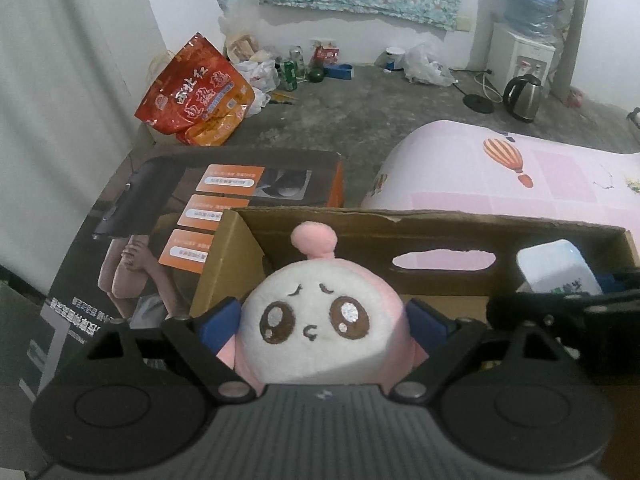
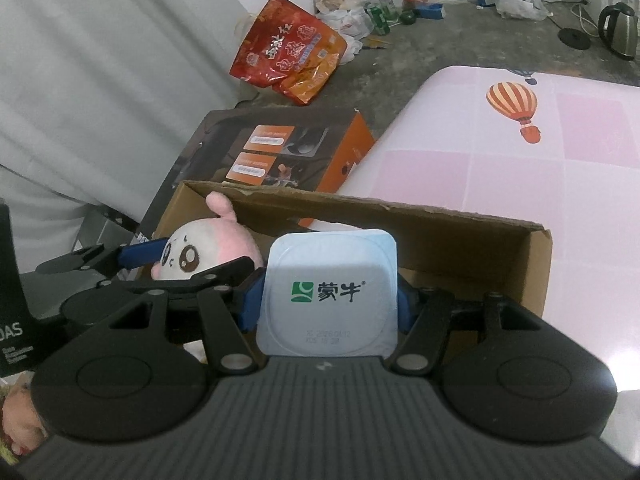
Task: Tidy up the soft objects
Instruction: 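Carry the yogurt cup with the right tool while the left tool carries the plush to the box, then open the right tool over the box while the left tool releases the plush inside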
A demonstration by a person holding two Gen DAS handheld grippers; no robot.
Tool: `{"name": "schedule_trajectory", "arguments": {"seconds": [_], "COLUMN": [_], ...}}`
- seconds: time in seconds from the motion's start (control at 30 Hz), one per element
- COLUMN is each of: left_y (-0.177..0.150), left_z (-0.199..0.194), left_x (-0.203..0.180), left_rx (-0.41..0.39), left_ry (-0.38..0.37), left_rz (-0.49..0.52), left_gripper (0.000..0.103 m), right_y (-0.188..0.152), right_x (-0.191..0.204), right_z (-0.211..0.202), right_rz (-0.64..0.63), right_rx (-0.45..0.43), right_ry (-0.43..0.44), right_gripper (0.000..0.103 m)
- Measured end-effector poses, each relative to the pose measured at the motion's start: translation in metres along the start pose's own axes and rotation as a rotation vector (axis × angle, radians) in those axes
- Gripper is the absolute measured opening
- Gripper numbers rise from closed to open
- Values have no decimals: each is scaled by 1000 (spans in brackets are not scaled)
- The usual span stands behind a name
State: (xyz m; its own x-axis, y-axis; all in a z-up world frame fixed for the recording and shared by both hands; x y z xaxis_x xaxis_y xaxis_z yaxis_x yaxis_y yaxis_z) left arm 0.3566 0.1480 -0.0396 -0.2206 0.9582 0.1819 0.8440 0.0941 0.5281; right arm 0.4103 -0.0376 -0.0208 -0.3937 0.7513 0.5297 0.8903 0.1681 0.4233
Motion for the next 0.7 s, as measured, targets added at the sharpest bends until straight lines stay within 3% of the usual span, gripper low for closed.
{"name": "schedule_trajectory", "arguments": {"seconds": [0.07, 0.23, 0.7], "left_y": [0, -1, -6], "left_z": [-3, -4, -19], "left_x": [2, 7, 31], "left_rx": [-2, 8, 37], "left_ry": [4, -4, -49], "left_rz": [-9, -30, -177], "left_gripper": [99, 99, 91], "right_y": [0, 0, 8], "right_x": [-2, -2, -5], "right_z": [2, 2, 15], "right_rz": [6, 19, 73], "right_rx": [2, 0, -9], "right_ry": [2, 19, 47], "right_gripper": [60, 60, 63]}}
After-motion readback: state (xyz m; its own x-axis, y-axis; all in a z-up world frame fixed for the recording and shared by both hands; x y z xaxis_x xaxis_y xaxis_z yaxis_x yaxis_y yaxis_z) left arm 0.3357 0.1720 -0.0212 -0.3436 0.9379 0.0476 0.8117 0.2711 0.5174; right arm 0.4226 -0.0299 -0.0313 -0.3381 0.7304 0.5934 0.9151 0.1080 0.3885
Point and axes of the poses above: each gripper's, at about its wrist camera, not at the fingertips, and z roughly the way its jaws point, x to its left, y to its top, the point moved 3 cm from there along z, roughly the way its jaws point, and after that the axes turned 5 degrees about y, right-handed, at the moved point
